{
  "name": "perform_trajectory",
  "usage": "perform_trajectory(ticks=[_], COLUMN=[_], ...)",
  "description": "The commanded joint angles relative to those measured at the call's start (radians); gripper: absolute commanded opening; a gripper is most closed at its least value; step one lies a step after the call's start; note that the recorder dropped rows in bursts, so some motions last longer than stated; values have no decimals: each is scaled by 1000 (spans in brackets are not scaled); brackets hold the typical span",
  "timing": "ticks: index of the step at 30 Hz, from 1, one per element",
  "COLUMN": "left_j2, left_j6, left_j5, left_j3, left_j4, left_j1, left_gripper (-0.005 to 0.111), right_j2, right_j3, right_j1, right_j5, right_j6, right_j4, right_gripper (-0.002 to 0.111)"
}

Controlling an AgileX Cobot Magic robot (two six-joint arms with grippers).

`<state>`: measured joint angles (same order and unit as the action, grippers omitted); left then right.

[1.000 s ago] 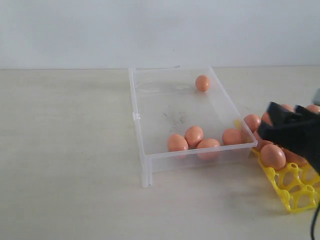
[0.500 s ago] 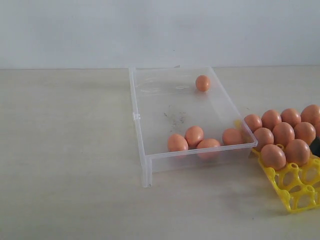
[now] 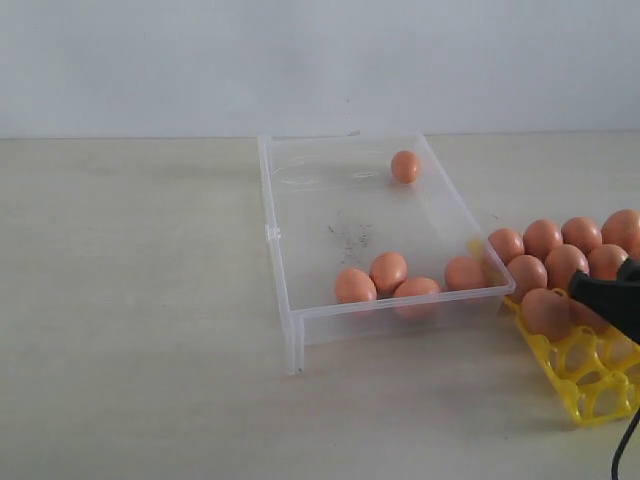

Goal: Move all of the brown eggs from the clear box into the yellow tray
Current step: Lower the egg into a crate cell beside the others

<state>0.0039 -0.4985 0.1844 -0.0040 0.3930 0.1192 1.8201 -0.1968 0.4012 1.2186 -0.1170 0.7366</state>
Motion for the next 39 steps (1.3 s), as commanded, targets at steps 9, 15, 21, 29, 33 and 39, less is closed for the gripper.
perform_trajectory(ticks=[9,15,21,29,33,39], left_j2=[-4,-4,-4,-4,-4,-4], left_j6=[8,8,8,8,8,8], left_j5=[-7,-7,-7,-7,-7,-7], left_j3=[4,4,4,4,4,4], left_j4=[7,7,7,7,7,7], left_j1=[6,6,6,6,6,6], left_gripper=[78,78,78,78,78,78], right_j2=[79,89,111,111,111,111], right_j3=[-40,-162,-187,-251,-295,-302], right_j1=[-12,-121,-152,-152,-152,-152], right_j5=[2,-286,-350,-482,-534,-552], right_j6=[-15,42,20,-122,-161,-154], right_j4=[80,-45,-118,-408,-517,-546], right_gripper=[0,0,0,0,0,0])
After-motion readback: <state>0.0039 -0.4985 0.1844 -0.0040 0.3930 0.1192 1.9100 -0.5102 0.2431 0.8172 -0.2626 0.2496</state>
